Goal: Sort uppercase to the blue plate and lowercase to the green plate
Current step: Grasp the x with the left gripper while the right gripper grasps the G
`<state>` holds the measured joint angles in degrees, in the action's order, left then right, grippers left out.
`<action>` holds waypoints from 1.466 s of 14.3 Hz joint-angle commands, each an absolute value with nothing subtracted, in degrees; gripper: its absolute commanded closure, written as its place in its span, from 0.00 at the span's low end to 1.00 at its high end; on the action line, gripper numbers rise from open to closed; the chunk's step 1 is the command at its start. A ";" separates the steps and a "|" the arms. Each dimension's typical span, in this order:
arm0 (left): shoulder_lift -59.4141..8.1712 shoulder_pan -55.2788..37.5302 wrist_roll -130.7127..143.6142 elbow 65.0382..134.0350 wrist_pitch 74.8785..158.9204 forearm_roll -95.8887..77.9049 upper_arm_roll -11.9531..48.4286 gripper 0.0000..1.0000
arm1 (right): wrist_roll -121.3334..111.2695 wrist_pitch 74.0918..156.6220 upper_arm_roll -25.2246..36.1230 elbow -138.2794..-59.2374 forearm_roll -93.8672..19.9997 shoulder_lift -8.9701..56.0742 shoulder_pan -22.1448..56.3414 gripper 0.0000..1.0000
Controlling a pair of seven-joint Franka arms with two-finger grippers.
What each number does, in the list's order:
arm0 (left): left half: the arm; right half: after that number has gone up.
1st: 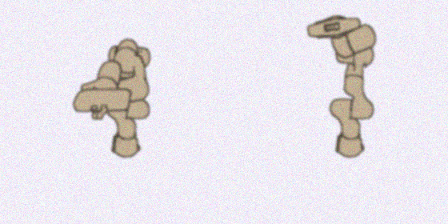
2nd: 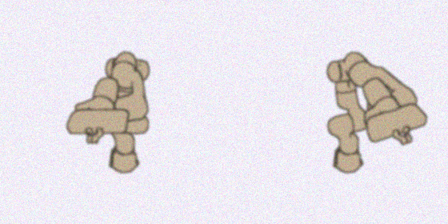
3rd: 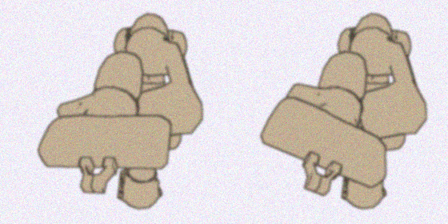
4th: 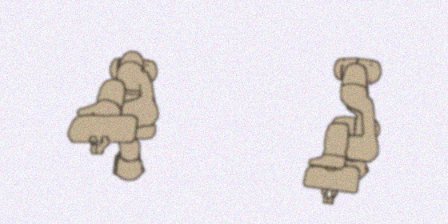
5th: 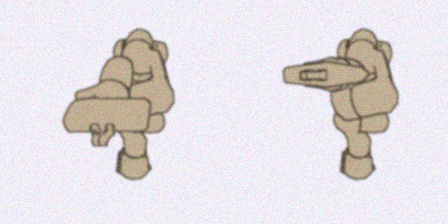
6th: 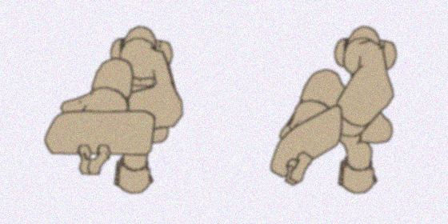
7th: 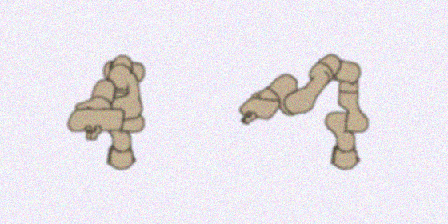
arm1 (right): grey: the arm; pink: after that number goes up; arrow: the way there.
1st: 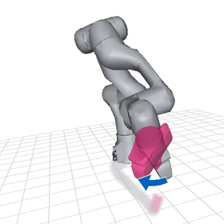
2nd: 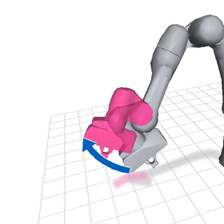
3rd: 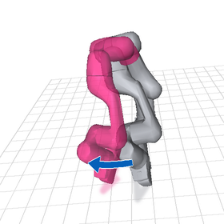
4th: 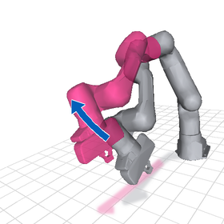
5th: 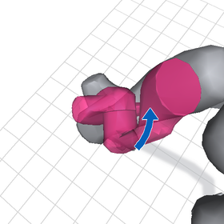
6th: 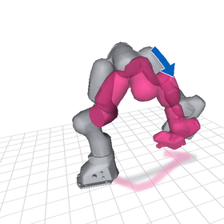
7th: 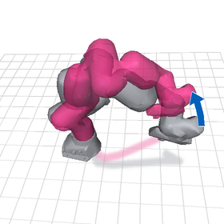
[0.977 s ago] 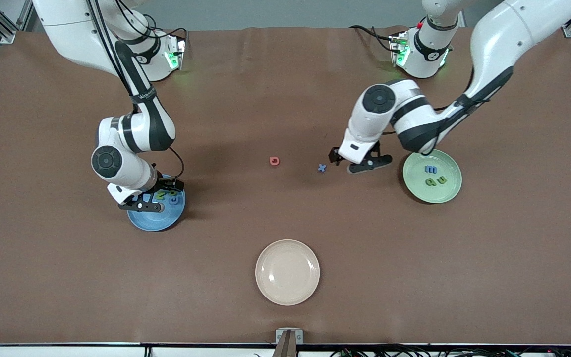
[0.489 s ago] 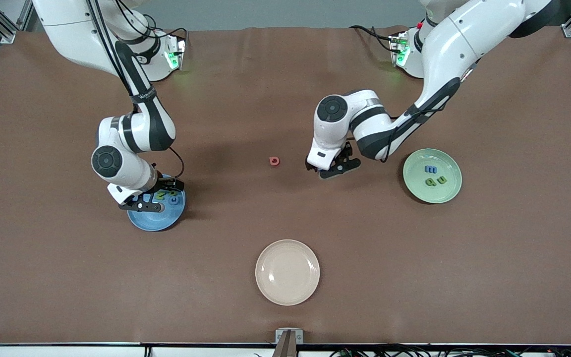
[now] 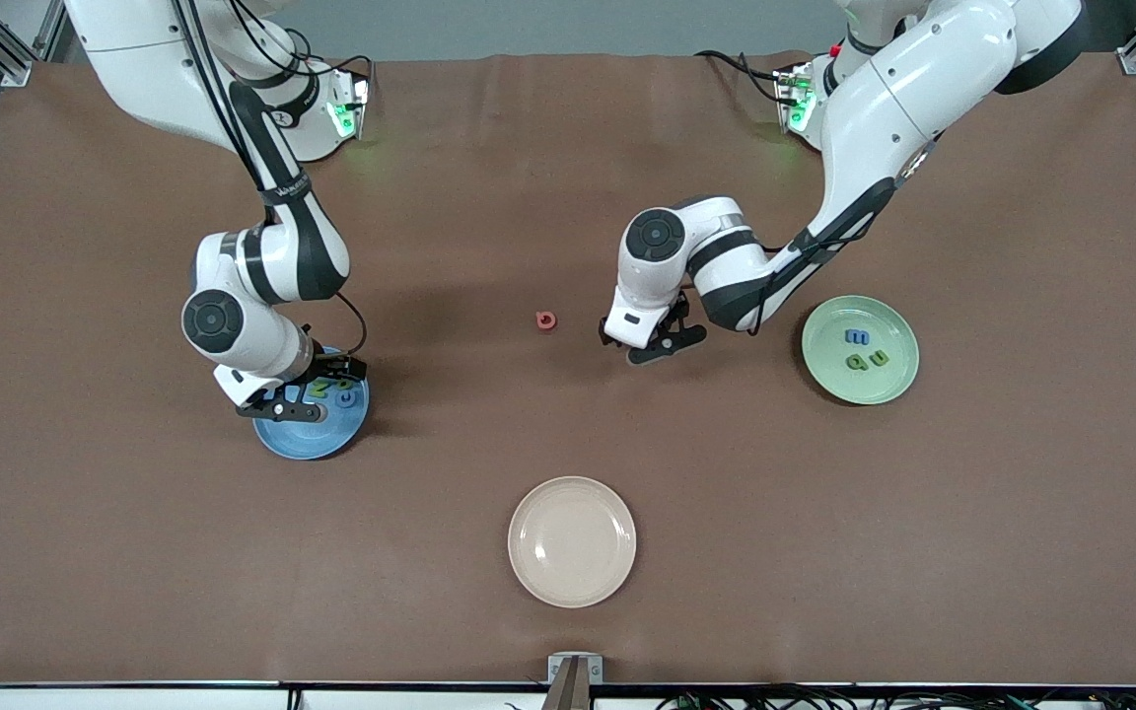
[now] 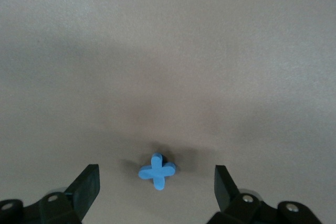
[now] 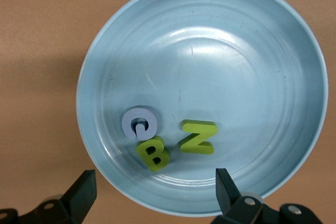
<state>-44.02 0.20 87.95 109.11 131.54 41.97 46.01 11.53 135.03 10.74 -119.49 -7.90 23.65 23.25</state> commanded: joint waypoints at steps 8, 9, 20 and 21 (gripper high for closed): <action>-44.12 0.09 87.89 110.39 132.01 41.04 45.88 0.34 | 35.73 132.10 9.40 -115.50 -10.79 22.59 35.13 0.00; -44.12 0.17 87.98 110.39 132.01 41.04 45.88 0.34 | 38.29 132.27 9.40 -114.62 -12.38 22.59 37.59 0.00; -44.65 0.00 87.98 110.57 133.07 41.04 45.79 0.43 | 56.86 143.52 9.49 -107.67 -14.59 34.19 53.43 0.02; -44.65 0.00 87.98 110.48 133.07 41.04 45.79 0.45 | 56.95 143.70 9.49 -107.58 -14.59 34.54 53.87 0.02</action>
